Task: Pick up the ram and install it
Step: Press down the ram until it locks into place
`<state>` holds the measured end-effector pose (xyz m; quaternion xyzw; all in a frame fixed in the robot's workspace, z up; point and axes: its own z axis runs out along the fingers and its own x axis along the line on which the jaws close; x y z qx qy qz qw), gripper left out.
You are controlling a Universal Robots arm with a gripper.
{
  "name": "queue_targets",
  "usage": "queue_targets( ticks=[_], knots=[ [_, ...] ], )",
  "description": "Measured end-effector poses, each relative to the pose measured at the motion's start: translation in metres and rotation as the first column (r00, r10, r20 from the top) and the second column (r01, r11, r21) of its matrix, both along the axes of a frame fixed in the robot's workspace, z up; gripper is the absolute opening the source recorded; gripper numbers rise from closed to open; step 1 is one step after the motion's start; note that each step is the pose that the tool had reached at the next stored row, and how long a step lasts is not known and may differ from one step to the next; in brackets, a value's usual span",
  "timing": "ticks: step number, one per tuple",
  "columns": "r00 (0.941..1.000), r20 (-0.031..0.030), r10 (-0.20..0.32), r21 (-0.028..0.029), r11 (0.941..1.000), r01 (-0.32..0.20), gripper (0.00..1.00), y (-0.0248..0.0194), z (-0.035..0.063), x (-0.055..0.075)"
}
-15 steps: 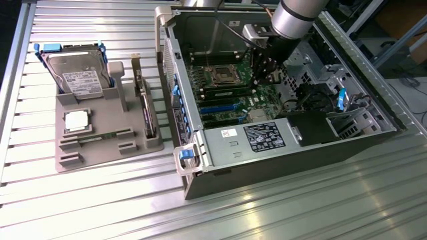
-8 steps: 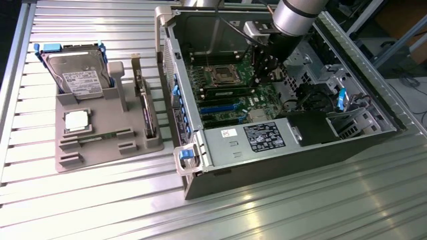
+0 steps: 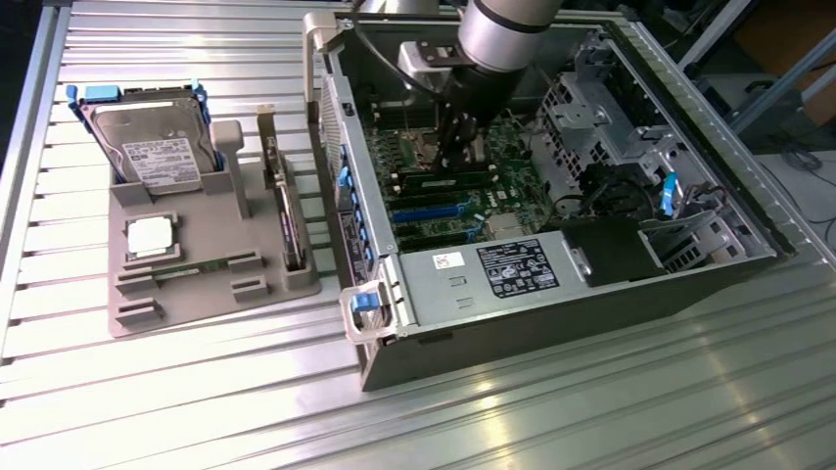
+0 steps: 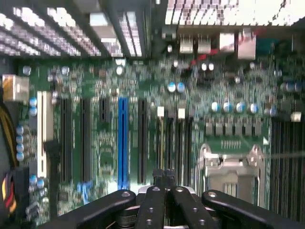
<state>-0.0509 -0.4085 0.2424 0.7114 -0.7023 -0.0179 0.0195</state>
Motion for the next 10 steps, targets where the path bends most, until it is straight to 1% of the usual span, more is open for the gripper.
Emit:
queue_targets(
  ticks=[2, 3, 7, 10],
  knots=[
    [1.0000, 0.0000, 0.000, 0.0000, 1.0000, 0.000, 0.11, -0.0018, -0.0005, -0.016],
    [1.0000, 0.0002, 0.000, 0.0002, 1.0000, 0.000, 0.11, -0.0023, -0.0015, -0.019],
    [1.0000, 0.0000, 0.000, -0.0001, 1.0000, 0.000, 0.11, -0.0024, -0.0065, -0.027],
    [1.0000, -0.0001, 0.000, -0.0003, 1.0000, 0.000, 0.11, -0.0024, -0.0110, -0.028]
  ],
)
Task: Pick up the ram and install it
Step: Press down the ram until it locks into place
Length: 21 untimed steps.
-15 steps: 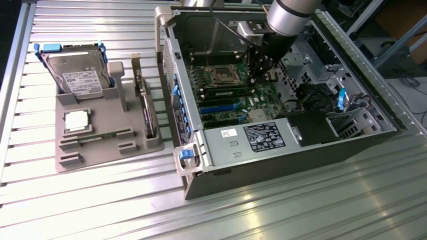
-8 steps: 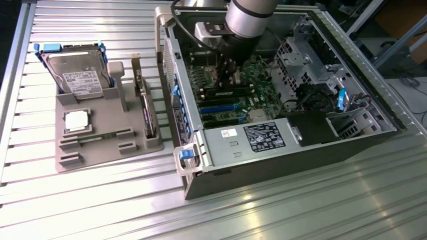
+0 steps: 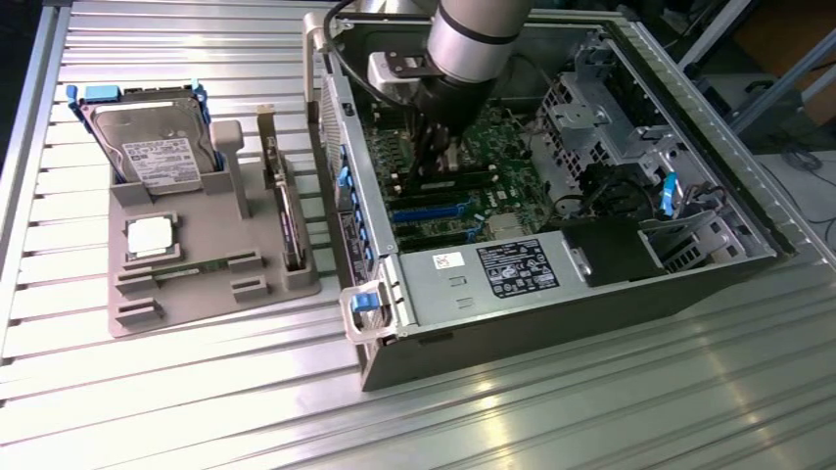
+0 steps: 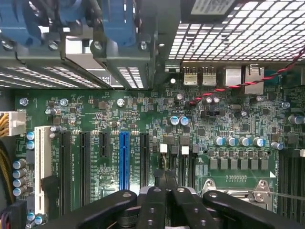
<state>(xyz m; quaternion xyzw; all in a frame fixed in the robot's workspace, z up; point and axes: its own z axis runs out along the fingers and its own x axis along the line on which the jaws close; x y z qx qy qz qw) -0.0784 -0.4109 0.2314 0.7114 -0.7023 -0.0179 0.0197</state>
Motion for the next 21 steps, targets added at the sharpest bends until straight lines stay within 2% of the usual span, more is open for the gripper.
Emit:
queue_targets(
  ticks=[3, 4, 6, 12, 14, 16, 20, 21],
  knots=[
    [1.0000, 0.0005, 0.000, 0.0008, 1.0000, 0.000, 0.11, 0.0001, -0.0011, 0.000],
    [1.0000, 0.0005, 0.000, 0.0005, 1.0000, 0.000, 0.11, 0.0001, 0.0103, 0.000],
    [1.0000, 0.0007, 0.000, 0.0004, 1.0000, 0.000, 0.11, 0.0001, 0.0219, 0.003],
    [1.0000, -0.0008, 0.000, 0.0003, 1.0000, 0.000, 0.11, 0.0001, 0.0225, 0.033],
    [1.0000, -0.0024, 0.000, 0.0003, 1.0000, 0.000, 0.11, 0.0000, 0.0225, 0.050],
    [1.0000, -0.0057, 0.000, 0.0004, 1.0000, 0.000, 0.11, 0.0000, 0.0225, 0.074],
    [0.9999, -0.0110, 0.000, 0.0003, 1.0000, 0.000, 0.11, 0.0001, 0.0225, 0.111],
    [0.9999, -0.0115, 0.000, 0.0003, 1.0000, 0.000, 0.11, 0.0001, 0.0225, 0.116]
  ],
)
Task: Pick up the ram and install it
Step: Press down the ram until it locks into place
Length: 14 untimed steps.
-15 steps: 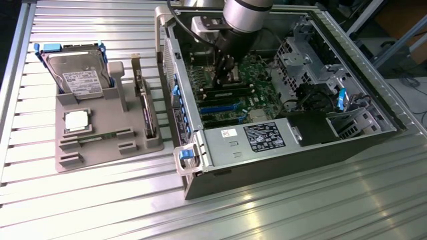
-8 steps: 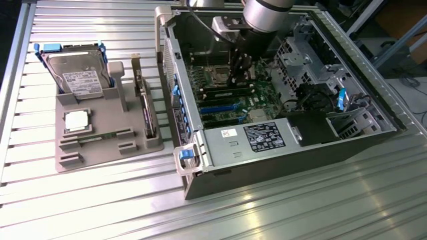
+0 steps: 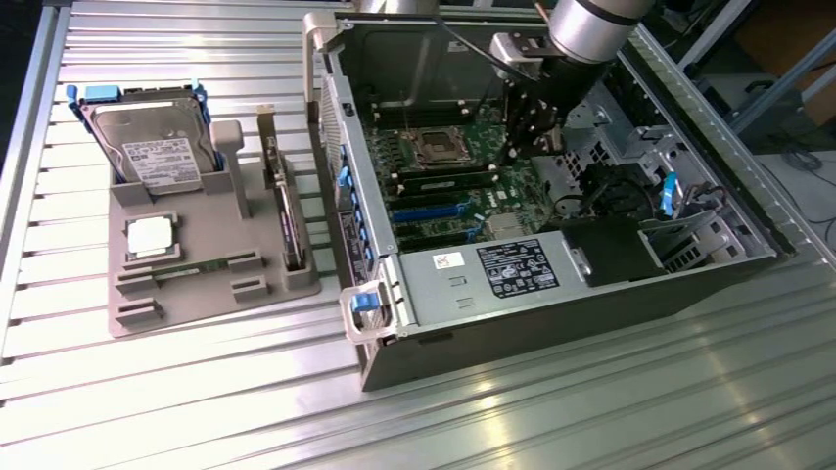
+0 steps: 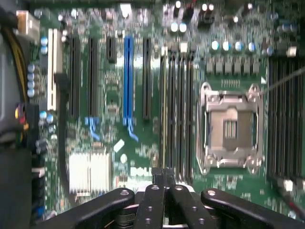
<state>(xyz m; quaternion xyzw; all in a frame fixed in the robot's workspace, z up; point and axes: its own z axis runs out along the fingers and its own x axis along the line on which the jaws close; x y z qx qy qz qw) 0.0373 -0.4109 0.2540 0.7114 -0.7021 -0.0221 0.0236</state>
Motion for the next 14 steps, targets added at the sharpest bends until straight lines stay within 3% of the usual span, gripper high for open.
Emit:
queue_targets(
  ticks=[5, 7, 11, 14],
  knots=[
    [1.0000, -0.0013, 0.000, -0.0002, 1.0000, 0.000, 0.11, 0.0000, 0.0013, 0.024],
    [1.0000, -0.0013, 0.000, 0.0000, 1.0000, 0.000, 0.11, 0.0000, 0.0096, 0.029],
    [1.0000, -0.0013, 0.000, 0.0005, 1.0000, 0.000, 0.11, 0.0000, 0.0439, 0.029],
    [1.0000, -0.0013, 0.000, 0.0014, 1.0000, 0.000, 0.11, 0.0000, 0.0535, 0.029]
  ],
)
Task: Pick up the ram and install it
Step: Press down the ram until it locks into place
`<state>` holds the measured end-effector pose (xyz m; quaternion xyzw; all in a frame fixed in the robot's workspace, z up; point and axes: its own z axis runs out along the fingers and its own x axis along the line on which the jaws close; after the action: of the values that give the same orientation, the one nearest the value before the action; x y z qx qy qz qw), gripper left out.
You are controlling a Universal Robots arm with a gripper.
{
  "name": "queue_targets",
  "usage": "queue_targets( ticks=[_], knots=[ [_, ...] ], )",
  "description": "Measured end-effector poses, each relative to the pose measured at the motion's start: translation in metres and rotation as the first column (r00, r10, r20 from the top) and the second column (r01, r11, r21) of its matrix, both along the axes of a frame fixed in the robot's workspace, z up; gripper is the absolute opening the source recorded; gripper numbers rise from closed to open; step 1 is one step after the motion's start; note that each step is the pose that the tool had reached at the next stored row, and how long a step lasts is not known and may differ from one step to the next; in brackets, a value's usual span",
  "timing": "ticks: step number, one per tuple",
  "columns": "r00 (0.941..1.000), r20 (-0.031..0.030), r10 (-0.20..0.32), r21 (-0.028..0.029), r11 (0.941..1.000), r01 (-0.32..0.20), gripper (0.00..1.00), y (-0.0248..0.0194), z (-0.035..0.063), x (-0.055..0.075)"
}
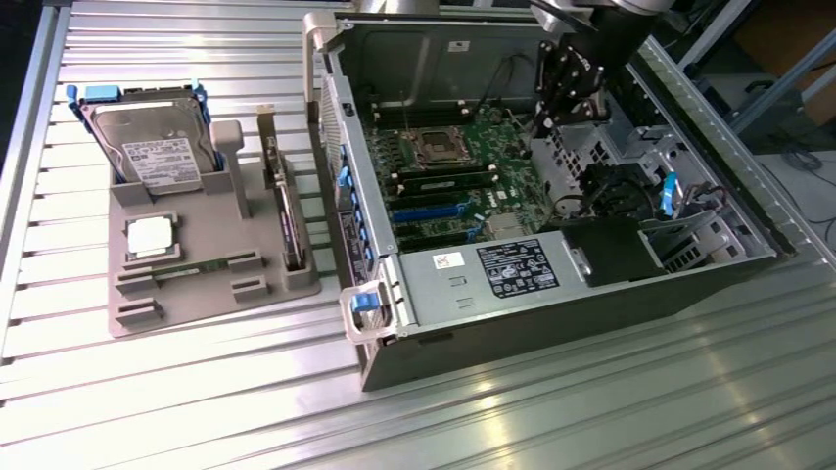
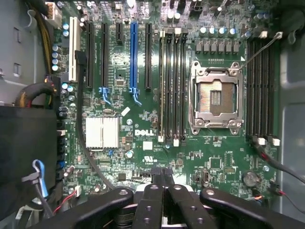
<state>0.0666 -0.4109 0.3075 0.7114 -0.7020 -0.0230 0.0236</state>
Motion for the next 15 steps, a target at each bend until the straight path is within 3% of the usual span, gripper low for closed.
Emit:
queue_targets(
  ticks=[2, 8, 10, 11, 13, 15],
  knots=[
    [1.0000, 0.0000, 0.000, 0.0043, 1.0000, 0.000, 0.11, 0.0000, 0.0004, 0.0000],
    [1.0000, 0.0000, -0.004, 0.0042, 1.0000, 0.004, 0.11, 0.0000, 0.0005, 0.0000],
    [0.9990, 0.0000, -0.045, 0.0039, 0.9990, 0.045, 0.11, 0.0000, 0.0006, 0.0000],
    [0.9953, 0.0000, -0.097, 0.0040, 0.9953, 0.097, 0.11, 0.0000, 0.0005, 0.0000],
    [0.9915, 0.0000, -0.130, 0.0042, 0.9915, 0.130, 0.11, 0.0000, 0.0005, 0.0000],
    [0.9790, 0.0000, -0.204, 0.0041, 0.9790, 0.204, 0.11, 0.0000, 0.0004, 0.0000]
  ],
)
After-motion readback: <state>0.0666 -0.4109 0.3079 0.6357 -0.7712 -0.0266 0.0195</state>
